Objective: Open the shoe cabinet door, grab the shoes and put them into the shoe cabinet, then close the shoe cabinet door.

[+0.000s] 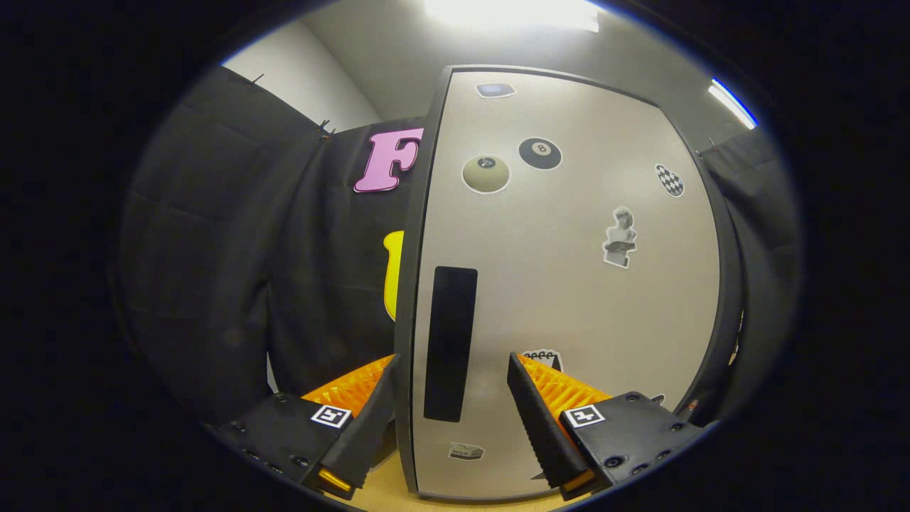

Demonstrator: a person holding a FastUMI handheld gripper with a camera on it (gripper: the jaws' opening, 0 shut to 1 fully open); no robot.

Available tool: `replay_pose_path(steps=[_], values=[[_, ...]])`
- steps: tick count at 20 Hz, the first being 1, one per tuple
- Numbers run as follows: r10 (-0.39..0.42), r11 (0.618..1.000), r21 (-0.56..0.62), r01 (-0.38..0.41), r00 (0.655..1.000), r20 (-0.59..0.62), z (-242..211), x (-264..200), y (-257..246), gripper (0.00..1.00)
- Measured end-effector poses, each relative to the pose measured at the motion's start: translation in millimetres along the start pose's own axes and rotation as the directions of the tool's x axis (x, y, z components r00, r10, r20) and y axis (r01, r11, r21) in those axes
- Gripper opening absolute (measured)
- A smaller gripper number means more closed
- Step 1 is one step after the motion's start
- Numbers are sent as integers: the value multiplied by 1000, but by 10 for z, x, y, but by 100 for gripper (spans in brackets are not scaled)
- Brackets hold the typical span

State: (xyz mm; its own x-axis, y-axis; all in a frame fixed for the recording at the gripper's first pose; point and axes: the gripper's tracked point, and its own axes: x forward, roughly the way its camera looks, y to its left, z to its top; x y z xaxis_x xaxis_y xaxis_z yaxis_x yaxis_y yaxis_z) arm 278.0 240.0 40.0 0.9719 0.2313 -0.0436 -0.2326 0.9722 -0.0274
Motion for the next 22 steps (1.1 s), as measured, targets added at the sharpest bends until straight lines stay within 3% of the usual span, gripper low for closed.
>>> replay_pose_path(steps=[2, 3, 6, 9, 12, 22], values=[[-11, 1000, -10, 11, 1000, -27, -61, 109, 22, 82], [-12, 1000, -6, 11, 999, -41, -101, 158, 58, 71], [-57, 998, -17, 56, 996, -75, -206, 212, 57, 65], [-79, 997, 10, 80, 993, -88, -221, 210, 36, 34], [-19, 999, 39, 23, 994, -108, -211, 173, 43, 17], [144, 986, 96, -133, 981, -127, -230, -148, -62, 17]])
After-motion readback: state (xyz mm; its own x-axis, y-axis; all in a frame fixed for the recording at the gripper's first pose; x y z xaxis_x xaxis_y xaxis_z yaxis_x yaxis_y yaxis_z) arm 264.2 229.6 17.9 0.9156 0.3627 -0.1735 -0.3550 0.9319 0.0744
